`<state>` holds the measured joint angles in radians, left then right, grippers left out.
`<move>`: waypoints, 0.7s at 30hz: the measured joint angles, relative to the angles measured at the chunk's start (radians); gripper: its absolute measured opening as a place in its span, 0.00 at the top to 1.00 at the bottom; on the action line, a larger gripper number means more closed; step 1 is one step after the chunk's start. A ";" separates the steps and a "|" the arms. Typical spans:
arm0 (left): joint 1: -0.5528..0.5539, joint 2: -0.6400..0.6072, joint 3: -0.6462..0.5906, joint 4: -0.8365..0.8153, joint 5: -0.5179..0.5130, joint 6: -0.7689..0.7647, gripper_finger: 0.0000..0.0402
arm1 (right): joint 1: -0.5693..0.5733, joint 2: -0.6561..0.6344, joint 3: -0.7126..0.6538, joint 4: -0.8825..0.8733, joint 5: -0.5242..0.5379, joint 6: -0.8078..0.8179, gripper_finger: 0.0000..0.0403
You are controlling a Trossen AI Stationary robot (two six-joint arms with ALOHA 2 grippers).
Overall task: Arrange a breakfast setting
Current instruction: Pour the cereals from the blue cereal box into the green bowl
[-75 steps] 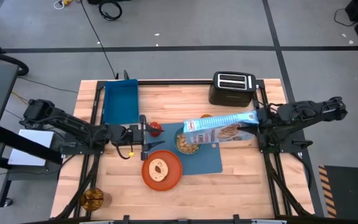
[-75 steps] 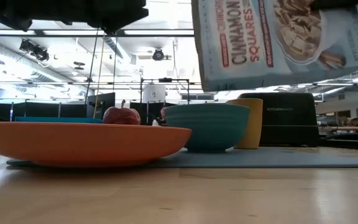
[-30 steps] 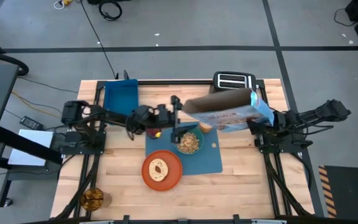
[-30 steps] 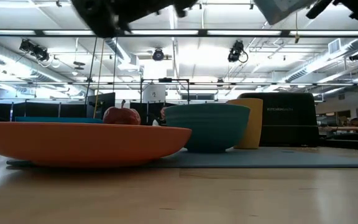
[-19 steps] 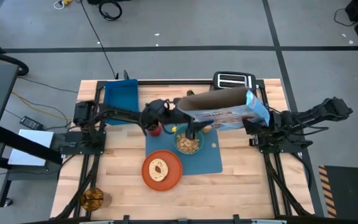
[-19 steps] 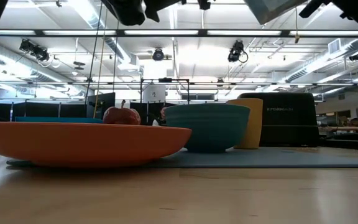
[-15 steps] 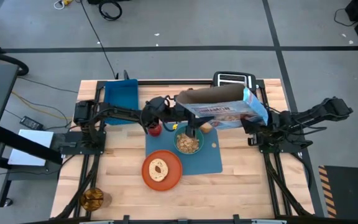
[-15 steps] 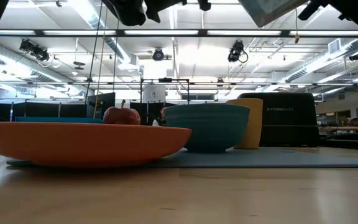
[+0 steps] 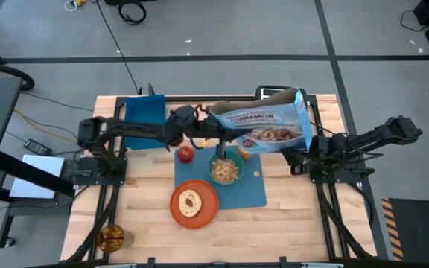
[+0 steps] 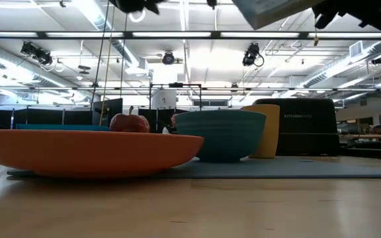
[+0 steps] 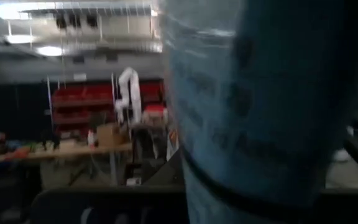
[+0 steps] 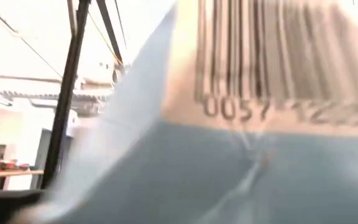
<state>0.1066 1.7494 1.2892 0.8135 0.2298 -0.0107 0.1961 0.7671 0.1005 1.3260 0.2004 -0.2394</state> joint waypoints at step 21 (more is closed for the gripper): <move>0.018 -0.896 -0.435 -0.977 -0.148 0.154 0.99 | 0.059 -0.099 0.020 -0.229 0.262 -0.095 0.03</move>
<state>0.1244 0.8534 0.8547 -0.1633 0.0819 0.1437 0.2554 0.6682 0.1200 1.0972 0.4620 -0.3347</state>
